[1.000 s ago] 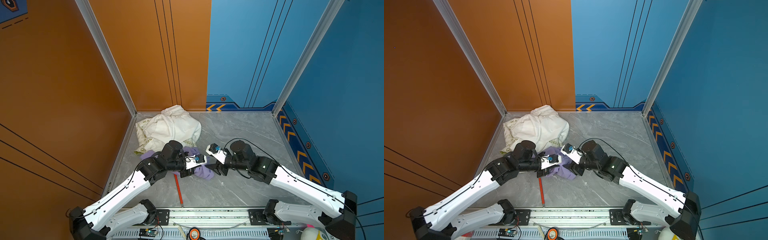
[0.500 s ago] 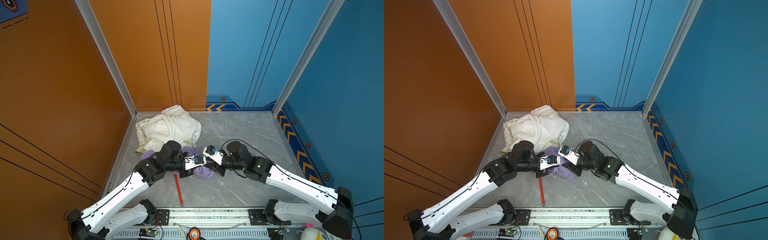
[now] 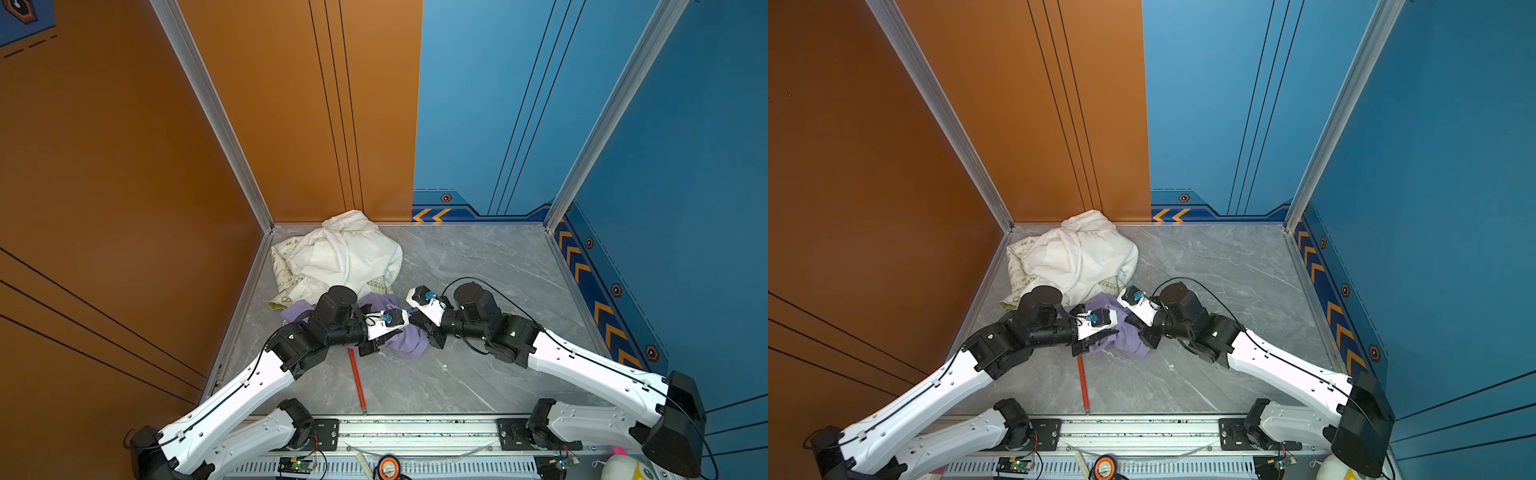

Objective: Pick out a specific cloth from the pile
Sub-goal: 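Grasp the lavender cloth with the right gripper beside the left gripper, then pull the lavender cloth away with the right gripper while the left gripper releases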

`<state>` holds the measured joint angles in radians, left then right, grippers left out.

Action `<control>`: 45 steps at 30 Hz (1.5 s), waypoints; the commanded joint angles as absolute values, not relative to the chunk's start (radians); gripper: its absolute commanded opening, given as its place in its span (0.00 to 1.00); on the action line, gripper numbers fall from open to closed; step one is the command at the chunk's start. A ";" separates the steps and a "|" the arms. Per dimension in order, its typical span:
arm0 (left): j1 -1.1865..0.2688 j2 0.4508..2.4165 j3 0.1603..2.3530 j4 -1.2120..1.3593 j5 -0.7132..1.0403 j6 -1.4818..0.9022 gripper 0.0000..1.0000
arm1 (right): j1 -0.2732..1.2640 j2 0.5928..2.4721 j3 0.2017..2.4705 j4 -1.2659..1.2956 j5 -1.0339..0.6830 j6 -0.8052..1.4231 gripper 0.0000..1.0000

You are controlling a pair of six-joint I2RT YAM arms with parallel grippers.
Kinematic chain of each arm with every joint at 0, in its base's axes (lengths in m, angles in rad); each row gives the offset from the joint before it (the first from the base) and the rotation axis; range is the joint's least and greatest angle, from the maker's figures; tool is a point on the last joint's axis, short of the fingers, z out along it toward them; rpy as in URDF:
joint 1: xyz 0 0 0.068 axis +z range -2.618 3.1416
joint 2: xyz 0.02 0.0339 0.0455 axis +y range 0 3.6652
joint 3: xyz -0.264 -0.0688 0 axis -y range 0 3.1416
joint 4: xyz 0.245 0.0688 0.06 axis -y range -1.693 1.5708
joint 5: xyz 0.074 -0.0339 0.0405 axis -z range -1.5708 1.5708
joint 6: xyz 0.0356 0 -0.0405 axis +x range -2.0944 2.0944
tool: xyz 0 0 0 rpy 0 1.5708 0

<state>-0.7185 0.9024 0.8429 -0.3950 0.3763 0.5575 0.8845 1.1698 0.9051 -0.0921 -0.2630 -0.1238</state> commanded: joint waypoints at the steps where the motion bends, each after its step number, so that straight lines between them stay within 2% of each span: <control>1: -0.712 0.868 0.809 -0.301 0.307 0.500 0.42 | 0.852 1.118 0.886 0.057 -0.204 -0.030 0.00; 3: -0.708 0.849 0.789 -0.273 0.285 0.481 0.47 | 0.838 1.103 0.881 0.111 -0.172 0.004 0.00; 7: -0.704 0.813 0.756 -0.248 0.250 0.464 0.63 | 0.822 1.091 0.906 0.156 -0.131 0.031 0.00; 9: -0.703 0.793 0.742 -0.240 0.225 0.456 0.75 | 0.817 1.091 0.931 0.166 -0.103 0.037 0.00; 11: -0.700 0.773 0.730 -0.235 0.197 0.448 0.95 | 0.810 1.092 0.954 0.186 -0.087 0.045 0.00; 12: -0.701 0.765 0.723 -0.235 0.181 0.446 0.99 | 0.806 1.093 0.966 0.202 -0.078 0.050 0.00; 27: -0.695 0.672 0.663 -0.207 0.072 0.448 0.98 | 0.709 1.167 1.227 0.290 -0.069 0.097 0.00; 36: -0.695 0.655 0.644 -0.214 0.065 0.454 0.98 | 0.532 1.128 1.353 0.281 -0.059 0.107 0.00; 45: -0.695 0.656 0.623 -0.202 0.062 0.449 0.98 | 0.358 1.106 1.411 0.093 -0.038 0.113 0.00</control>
<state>-0.7052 0.6640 0.6338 -0.2268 0.0776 0.4580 0.3882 1.1236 1.3804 0.1543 -0.0578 0.0910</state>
